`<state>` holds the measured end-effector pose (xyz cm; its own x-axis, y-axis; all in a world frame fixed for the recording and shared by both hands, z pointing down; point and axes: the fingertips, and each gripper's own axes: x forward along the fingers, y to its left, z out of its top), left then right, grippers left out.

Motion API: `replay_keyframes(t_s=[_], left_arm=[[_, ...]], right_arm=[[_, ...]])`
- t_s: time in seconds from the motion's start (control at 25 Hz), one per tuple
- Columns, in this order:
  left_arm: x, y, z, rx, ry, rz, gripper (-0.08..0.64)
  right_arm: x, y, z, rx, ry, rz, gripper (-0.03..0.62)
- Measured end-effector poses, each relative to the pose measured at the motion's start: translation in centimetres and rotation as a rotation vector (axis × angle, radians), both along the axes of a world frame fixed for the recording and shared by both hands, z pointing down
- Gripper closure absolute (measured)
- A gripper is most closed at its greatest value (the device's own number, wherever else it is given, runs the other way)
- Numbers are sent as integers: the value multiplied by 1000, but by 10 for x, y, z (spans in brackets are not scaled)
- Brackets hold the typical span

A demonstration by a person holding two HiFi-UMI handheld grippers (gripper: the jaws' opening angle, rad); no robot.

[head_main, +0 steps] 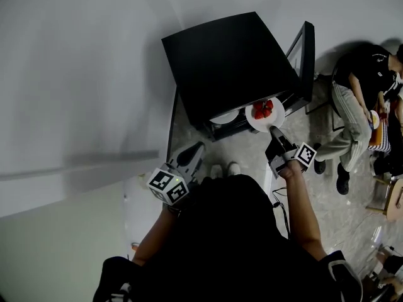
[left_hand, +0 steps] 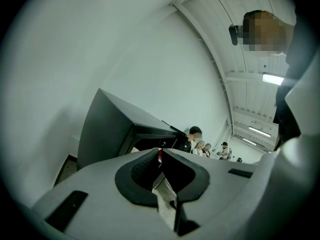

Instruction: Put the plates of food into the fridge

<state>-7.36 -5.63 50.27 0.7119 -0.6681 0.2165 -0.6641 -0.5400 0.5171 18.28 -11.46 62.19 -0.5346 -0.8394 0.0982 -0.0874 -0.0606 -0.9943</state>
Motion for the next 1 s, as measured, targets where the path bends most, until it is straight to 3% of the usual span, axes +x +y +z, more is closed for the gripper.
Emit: replay_keyframes(t_s=[1.0], left_arm=[[3, -5, 1, -16, -15, -34, 535]], right_arm=[[-12, -60, 43, -95, 71, 20, 558]])
